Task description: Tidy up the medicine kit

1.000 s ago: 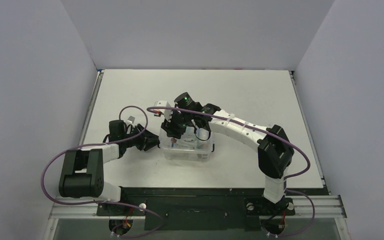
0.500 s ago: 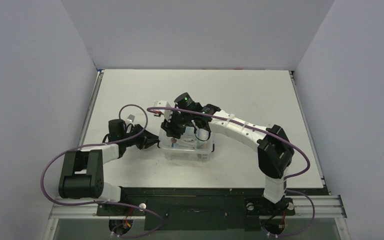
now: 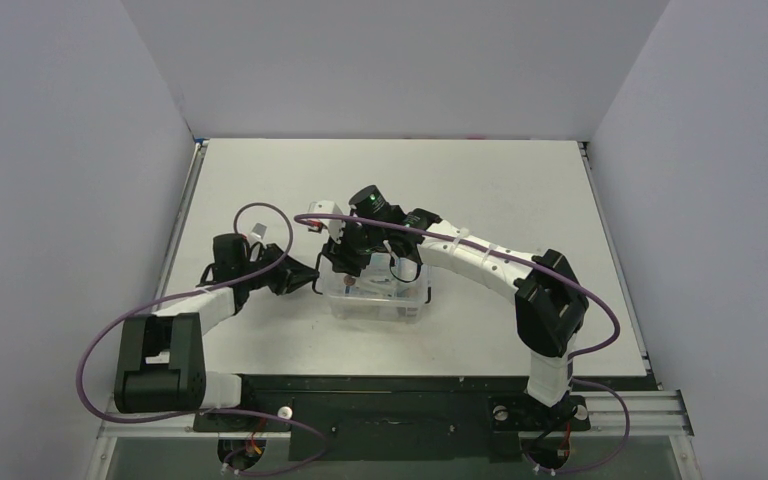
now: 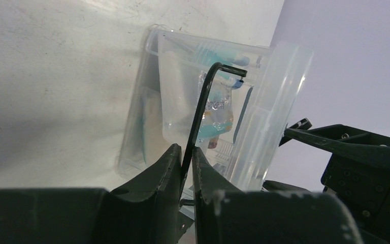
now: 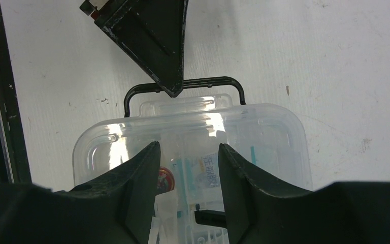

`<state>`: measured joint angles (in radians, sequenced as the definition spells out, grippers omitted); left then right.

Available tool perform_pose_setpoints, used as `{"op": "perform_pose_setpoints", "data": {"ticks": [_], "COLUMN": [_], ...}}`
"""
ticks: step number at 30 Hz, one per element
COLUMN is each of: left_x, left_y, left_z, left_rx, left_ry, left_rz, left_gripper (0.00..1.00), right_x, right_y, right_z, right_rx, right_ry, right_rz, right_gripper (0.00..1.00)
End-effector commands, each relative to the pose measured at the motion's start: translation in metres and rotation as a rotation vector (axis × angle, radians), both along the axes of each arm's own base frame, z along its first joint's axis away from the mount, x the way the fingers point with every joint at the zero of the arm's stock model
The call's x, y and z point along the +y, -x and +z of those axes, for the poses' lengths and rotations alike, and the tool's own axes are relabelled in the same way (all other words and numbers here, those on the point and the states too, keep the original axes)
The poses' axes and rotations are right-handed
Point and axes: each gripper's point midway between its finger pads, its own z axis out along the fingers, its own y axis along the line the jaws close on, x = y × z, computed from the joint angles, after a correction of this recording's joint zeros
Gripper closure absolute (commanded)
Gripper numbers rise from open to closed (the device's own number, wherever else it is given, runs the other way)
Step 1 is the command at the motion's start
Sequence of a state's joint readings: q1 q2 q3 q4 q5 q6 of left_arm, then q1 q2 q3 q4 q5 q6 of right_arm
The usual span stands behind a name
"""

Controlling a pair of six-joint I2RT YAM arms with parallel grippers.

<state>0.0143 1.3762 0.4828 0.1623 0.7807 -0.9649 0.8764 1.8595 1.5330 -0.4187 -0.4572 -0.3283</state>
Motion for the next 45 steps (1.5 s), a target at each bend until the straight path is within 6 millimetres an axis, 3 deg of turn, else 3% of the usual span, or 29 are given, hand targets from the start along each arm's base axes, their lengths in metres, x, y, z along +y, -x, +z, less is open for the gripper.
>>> {"op": "perform_pose_setpoints", "data": {"ticks": [1, 21, 45], "left_x": [-0.004, -0.002, -0.011], "left_y": [-0.010, -0.014, -0.009], "left_z": [0.032, 0.060, 0.073], "left_rx": [-0.097, -0.168, -0.186], "left_ry": [0.005, -0.033, -0.052], "left_rz": [-0.032, -0.048, -0.086], "left_gripper": [0.99, 0.96, 0.91], "right_x": [-0.016, -0.026, -0.030], "right_y": [0.003, 0.007, 0.010], "right_z": [-0.023, -0.028, -0.035], "right_rx": [0.034, 0.035, 0.049], "right_ry": [0.076, 0.100, 0.115], "right_rz": [-0.024, -0.042, -0.049], "right_gripper": [0.58, 0.57, 0.57]}}
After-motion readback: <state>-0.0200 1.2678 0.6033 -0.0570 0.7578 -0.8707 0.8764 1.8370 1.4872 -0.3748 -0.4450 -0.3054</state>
